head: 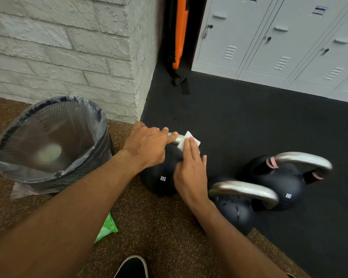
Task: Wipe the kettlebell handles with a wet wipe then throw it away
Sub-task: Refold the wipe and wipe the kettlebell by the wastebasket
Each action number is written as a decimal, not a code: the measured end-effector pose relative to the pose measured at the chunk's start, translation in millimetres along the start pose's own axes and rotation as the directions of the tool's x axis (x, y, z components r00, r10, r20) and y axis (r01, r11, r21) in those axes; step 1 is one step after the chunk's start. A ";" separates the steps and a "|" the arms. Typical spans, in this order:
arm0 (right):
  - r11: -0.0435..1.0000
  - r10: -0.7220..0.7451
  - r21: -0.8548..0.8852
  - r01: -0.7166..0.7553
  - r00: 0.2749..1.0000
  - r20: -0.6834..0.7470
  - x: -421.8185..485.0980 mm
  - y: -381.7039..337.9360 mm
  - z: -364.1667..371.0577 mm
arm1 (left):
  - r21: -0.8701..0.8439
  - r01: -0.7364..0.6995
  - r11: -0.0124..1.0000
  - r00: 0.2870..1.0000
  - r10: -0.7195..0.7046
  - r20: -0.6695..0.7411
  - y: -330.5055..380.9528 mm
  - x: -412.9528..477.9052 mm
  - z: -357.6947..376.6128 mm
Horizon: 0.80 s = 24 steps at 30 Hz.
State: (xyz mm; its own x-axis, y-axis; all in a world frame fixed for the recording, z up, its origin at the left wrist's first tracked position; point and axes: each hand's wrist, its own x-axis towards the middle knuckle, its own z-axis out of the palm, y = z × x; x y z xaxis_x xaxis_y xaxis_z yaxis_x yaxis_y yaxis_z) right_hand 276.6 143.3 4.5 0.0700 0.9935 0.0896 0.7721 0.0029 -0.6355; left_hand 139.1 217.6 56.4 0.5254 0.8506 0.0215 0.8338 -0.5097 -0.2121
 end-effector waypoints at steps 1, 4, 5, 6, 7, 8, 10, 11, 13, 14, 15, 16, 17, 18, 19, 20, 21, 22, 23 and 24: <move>0.995 0.048 0.083 -0.047 0.999 -0.010 4.1 3.3 -4.9 | -0.006 0.002 1.000 1.000 -0.002 0.003 -0.2 0.3 0.9; 0.955 0.169 0.245 -0.165 0.986 0.004 23.2 13.7 -24.0 | -0.012 0.006 1.000 1.000 -0.006 0.002 0.6 0.6 3.4; 0.935 0.212 0.283 -0.212 0.977 0.033 31.8 15.8 -32.0 | -0.014 0.009 1.000 1.000 -0.009 0.002 0.2 0.5 3.9; 0.912 0.252 0.313 -0.266 0.964 0.085 41.0 18.8 -39.8 | -0.017 0.015 1.000 1.000 -0.015 0.003 -0.4 0.2 4.5; 0.895 0.278 0.319 -0.313 0.949 0.151 49.3 20.7 -48.3 | -0.018 0.020 1.000 1.000 -0.020 0.003 -0.2 -0.2 4.8; 0.898 0.274 0.297 -0.326 0.940 0.204 57.7 22.3 -56.3 | -0.017 0.023 1.000 1.000 -0.023 0.002 0.0 -0.4 4.8; 0.953 0.168 0.199 -0.228 0.945 0.282 73.0 22.3 -69.2 | -0.014 0.026 1.000 1.000 -0.026 0.004 0.7 -0.9 4.2; 0.983 0.087 0.124 -0.133 0.941 0.327 79.4 20.7 -72.6 | -0.012 0.026 1.000 1.000 -0.026 0.004 0.5 -1.2 3.8; 1.000 -0.025 0.004 0.026 0.913 0.406 91.0 17.0 -75.8 | -0.012 0.025 1.000 1.000 -0.025 0.001 0.4 -1.6 3.7; 0.999 -0.037 -0.006 0.044 0.899 0.436 95.3 14.3 -77.4 | -0.012 0.025 1.000 1.000 -0.025 0.001 0.5 -1.8 3.9; 0.999 -0.034 0.016 0.030 0.889 0.457 99.5 12.0 -79.2 | -0.011 0.028 1.000 1.000 -0.028 0.001 0.8 -1.9 3.9; 0.999 -0.019 0.048 -0.004 0.880 0.474 103.9 10.4 -80.5 | -0.011 0.030 0.999 1.000 -0.030 0.001 1.1 -2.1 3.6; 0.996 -0.005 0.075 -0.037 0.872 0.489 108.3 9.8 -79.8 | -0.014 0.034 0.999 0.999 -0.034 0.002 1.3 -2.3 3.8; 0.996 0.001 0.075 -0.045 0.862 0.507 111.8 9.5 -77.8 | -0.019 0.036 0.999 0.999 -0.036 0.004 1.5 -2.6 4.0; 0.998 0.000 0.052 -0.032 0.849 0.528 115.2 9.0 -75.1 | -0.022 0.038 0.999 0.999 -0.038 0.004 1.6 -2.6 3.9; 1.000 -0.012 0.023 -0.001 0.836 0.549 117.3 8.3 -72.9 | -0.024 0.038 0.999 0.999 -0.038 0.004 1.4 -2.5 3.9; 1.000 -0.025 -0.001 0.030 0.830 0.558 118.3 8.8 -70.3 | -0.027 0.037 0.999 0.999 -0.036 0.003 0.7 -2.4 4.0; 0.998 -0.044 -0.007 0.058 0.829 0.557 117.9 10.1 -68.5 | -0.029 0.035 0.999 0.999 -0.035 0.004 -0.1 -2.3 4.6; 0.997 -0.060 -0.004 0.074 0.835 0.548 116.3 12.6 -67.9 | -0.027 0.035 0.999 0.999 -0.035 0.006 -0.3 -2.3 5.0; 0.997 -0.068 0.013 0.073 0.841 0.537 114.1 15.5 -68.6 | -0.021 0.035 0.999 0.999 -0.035 0.009 -0.2 -2.1 4.9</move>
State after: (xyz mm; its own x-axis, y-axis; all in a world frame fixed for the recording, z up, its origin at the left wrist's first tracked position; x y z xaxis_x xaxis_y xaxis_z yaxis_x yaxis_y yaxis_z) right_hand 339.9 248.9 57.5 -0.3333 0.8961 -0.2931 0.7668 0.0767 -0.6373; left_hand 137.0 216.6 51.6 0.4941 0.8692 0.0199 0.8553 -0.4819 -0.1902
